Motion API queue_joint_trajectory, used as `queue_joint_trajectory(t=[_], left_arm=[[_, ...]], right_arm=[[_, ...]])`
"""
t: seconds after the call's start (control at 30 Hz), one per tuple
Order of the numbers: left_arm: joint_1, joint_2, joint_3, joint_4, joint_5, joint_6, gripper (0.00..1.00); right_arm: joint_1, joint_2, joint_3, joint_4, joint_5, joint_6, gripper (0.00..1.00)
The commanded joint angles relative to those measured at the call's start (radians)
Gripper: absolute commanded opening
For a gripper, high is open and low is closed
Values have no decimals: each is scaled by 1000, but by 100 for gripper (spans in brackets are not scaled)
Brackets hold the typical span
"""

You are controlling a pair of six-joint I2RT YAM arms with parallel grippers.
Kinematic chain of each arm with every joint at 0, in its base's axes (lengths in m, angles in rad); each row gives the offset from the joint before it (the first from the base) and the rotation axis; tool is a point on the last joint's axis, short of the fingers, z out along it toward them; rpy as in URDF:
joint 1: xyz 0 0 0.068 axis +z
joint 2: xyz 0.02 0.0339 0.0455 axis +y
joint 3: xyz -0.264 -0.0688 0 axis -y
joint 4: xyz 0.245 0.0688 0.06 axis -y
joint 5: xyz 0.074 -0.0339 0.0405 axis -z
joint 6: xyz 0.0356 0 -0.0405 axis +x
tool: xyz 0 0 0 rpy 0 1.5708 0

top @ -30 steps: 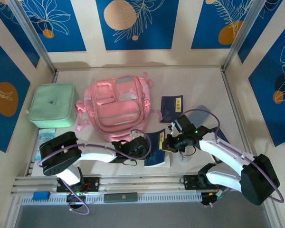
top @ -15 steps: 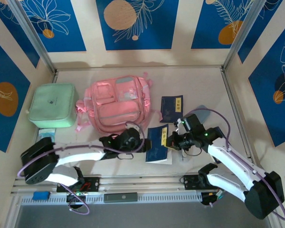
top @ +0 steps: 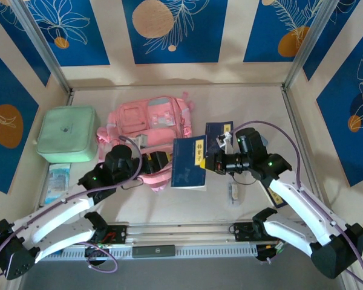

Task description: Pack the student bag

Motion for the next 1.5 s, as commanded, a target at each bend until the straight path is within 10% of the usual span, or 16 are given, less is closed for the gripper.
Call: queue_joint_trajectory(t=[0.0, 0.37, 0.73, 0.83, 1.1, 1.47], left_arm=[[21, -27, 6, -13, 79, -17, 64], [20, 5, 25, 90, 166, -50, 57], [21, 2, 27, 144, 182, -46, 14], [23, 4, 42, 155, 175, -48, 0], [24, 30, 67, 305, 169, -133, 0], [23, 77, 50, 398, 138, -209, 0]], right_arm=[[-4, 23, 57, 133, -97, 49, 0], [14, 90, 89, 264, -112, 131, 0], [19, 144, 78, 235, -84, 80, 0], [13, 145, 79, 183, -57, 57, 19], [-36, 117, 14, 137, -103, 80, 99], [-13, 95, -65, 570, -265, 263, 99]])
